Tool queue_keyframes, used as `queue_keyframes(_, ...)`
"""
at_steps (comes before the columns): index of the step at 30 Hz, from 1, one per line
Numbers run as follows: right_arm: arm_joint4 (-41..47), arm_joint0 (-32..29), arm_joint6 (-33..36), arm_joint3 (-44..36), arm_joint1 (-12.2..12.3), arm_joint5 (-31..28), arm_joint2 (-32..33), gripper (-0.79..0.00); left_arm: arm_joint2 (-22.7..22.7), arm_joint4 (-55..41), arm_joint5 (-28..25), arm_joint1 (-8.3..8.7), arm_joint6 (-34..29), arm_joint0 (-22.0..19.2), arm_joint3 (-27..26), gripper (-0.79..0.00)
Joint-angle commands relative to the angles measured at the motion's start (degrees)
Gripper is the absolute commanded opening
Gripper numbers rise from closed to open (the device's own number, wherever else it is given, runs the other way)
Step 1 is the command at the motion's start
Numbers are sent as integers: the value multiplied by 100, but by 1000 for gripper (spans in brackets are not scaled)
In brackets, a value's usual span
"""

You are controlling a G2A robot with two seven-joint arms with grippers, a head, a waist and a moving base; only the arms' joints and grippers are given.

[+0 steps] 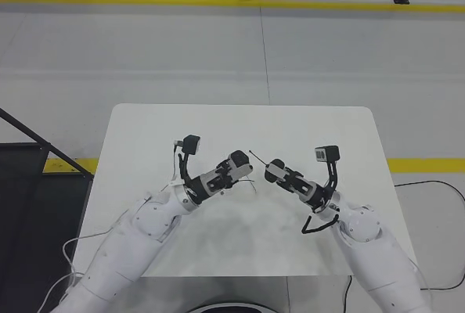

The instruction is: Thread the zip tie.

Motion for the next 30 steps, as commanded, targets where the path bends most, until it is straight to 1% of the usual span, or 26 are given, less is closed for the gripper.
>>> queue_keyframes(1, 10, -2, 21, 9, -3, -16, 5, -785, 24, 208, -37, -24, 192, 7, 31, -388)
queue_keyframes(4, 14, -16, 48, 7, -7, -34, 14, -785, 86, 489, -40, -66, 442, 3, 79, -446)
queue_keyframes(8, 0, -28, 97, -5, -10, -40, 24, -785, 161, 741, -100, -124, 760, -6, 144, -489)
queue_keyframes(13, 6, -41, 138, -12, -16, -37, 36, -785, 224, 936, -83, -183, 978, -30, 230, -508)
queue_keyframes(16, 10, -48, 174, -15, -18, -45, 43, -785, 240, 1027, -94, -210, 1043, -51, 271, -539)
queue_keyframes(25, 3, -42, 229, -1, -30, -37, 51, -785, 288, 1219, -188, -280, 1169, -71, 353, -566)
queue_keyframes(30, -13, -33, 242, 8, -39, -30, 52, -785, 292, 1298, -212, -311, 1201, -69, 367, -597)
